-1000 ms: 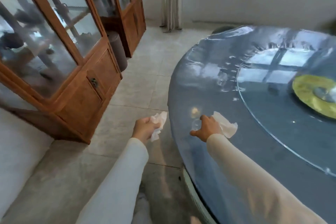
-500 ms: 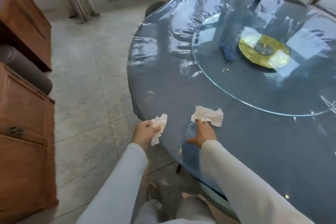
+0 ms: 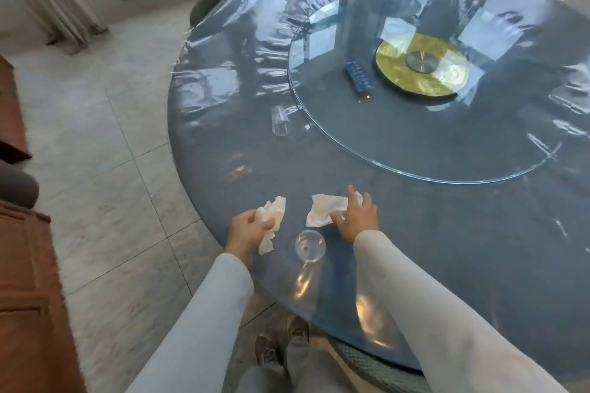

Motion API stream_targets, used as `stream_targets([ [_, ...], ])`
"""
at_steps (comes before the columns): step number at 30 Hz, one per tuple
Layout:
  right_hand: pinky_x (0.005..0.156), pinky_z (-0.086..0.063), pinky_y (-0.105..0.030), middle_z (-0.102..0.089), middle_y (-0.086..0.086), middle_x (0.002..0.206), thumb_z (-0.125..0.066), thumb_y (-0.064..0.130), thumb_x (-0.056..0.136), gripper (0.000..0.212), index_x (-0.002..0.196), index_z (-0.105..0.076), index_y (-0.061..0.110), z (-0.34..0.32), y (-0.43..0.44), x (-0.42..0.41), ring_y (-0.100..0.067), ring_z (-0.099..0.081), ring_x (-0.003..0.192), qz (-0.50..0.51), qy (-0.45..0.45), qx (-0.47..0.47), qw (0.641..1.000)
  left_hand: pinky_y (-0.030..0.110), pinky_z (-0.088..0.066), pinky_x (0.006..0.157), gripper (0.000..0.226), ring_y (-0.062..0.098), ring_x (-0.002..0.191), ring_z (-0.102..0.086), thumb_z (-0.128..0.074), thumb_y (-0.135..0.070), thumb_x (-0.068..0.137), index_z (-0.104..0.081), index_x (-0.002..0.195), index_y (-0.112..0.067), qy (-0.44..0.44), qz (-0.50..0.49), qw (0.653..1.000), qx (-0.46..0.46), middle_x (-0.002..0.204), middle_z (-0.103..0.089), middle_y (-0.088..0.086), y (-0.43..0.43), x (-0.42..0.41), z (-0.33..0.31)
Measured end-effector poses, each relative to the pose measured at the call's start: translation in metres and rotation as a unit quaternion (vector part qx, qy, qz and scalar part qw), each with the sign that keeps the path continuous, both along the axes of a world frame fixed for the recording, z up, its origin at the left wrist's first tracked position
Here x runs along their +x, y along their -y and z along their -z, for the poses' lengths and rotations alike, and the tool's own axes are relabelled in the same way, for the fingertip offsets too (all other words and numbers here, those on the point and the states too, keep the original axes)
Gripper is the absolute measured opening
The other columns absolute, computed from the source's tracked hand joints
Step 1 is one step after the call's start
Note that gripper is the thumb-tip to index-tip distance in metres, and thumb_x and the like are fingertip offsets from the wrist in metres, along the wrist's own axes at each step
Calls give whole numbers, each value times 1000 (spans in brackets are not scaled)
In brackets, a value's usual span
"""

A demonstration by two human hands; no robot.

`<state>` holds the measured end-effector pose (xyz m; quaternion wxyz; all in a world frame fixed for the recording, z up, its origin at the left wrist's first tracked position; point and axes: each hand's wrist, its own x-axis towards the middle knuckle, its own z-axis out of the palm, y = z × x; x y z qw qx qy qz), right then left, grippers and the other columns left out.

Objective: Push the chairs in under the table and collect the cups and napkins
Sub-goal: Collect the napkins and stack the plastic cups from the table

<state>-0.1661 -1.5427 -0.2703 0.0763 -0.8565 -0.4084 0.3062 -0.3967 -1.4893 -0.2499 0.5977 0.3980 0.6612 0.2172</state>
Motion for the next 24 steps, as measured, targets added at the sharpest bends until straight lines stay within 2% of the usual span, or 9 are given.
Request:
stream_targets([
  [3, 115, -28, -44, -18, -19, 158, -60, 33, 96, 77, 159, -16, 29, 11, -10, 4, -39, -23, 144, -23, -7, -21, 999, 28, -47, 62, 7, 22, 74, -61, -70, -5, 87, -71, 89, -12, -3, 2, 1000, -3, 87, -68, 7, -5, 8, 3],
  [6, 108, -39, -43, -34, -19, 143, -60, 26, 94, 70, 155, -25, 29, 21, -17, 2, -42, -41, 130, -10, -23, -33, 999, 31, -49, 69, 6, 24, 79, -62, -69, -4, 87, -71, 89, -10, -4, -5, 1000, -12, 89, -67, 8, -10, 15, 4],
  [9, 96, -46, -41, -49, -19, 129, -53, 19, 97, 41, 137, -45, 16, 28, -19, 4, -42, -53, 116, -6, -19, -23, 1000, 28, -48, 64, 9, 22, 76, -60, -68, -1, 86, -72, 95, 0, -8, -12, 1000, -13, 87, -65, 9, -15, 20, 2],
  [11, 89, -48, -39, -60, -18, 119, -53, 17, 96, 29, 124, -52, 11, 26, -20, 9, -40, -58, 108, 1, -31, -15, 999, 29, -48, 66, 13, 24, 78, -60, -67, -1, 87, -71, 99, 2, -10, -11, 1000, -11, 88, -64, 10, -19, 23, 0],
  [14, 82, -48, -30, -68, -12, 106, -61, 16, 90, 21, 111, -64, 13, 15, -25, 11, -31, -64, 98, 49, -103, 45, 993, 31, -49, 70, 9, 25, 80, -61, -67, -1, 86, -71, 95, -2, -12, -12, 1000, -5, 90, -65, 11, -25, 26, -1],
  [16, 81, -47, -25, -71, -6, 98, -66, 17, 87, 14, 101, -68, 16, 2, -33, 6, -25, -65, 93, 42, -133, 89, 986, 34, -52, 74, 8, 26, 82, -63, -68, -3, 86, -71, 91, -7, -24, -13, 1000, 1, 92, -67, 10, -30, 30, -3],
  [18, 82, -50, -26, -71, -1, 90, -71, 19, 84, 11, 95, -71, 18, -12, -43, -4, -20, -66, 87, 19, -159, 123, 980, 37, -54, 76, 10, 26, 85, -65, -66, -6, 87, -72, 91, -12, -29, -4, 1000, 2, 94, -70, 9, -33, 38, -7],
  [21, 78, -50, -21, -70, 3, 84, -75, 20, 82, 10, 91, -72, 20, -28, -57, -22, -15, -66, 80, -3, -202, 161, 966, 34, -54, 70, 17, 22, 80, -66, -60, -7, 91, -72, 86, -17, -6, -1, 1000, -5, 90, -72, 8, -37, 52, -13],
  [24, 78, -51, -19, -72, 2, 86, -76, 17, 82, 11, 93, -74, 18, -36, -69, -41, -14, -68, 81, 2, -245, 179, 953, 27, -52, 59, 18, 16, 70, -65, -55, -13, 98, -73, 94, -13, 61, -17, 997, -44, 83, -71, 6, -42, 61, -17],
])
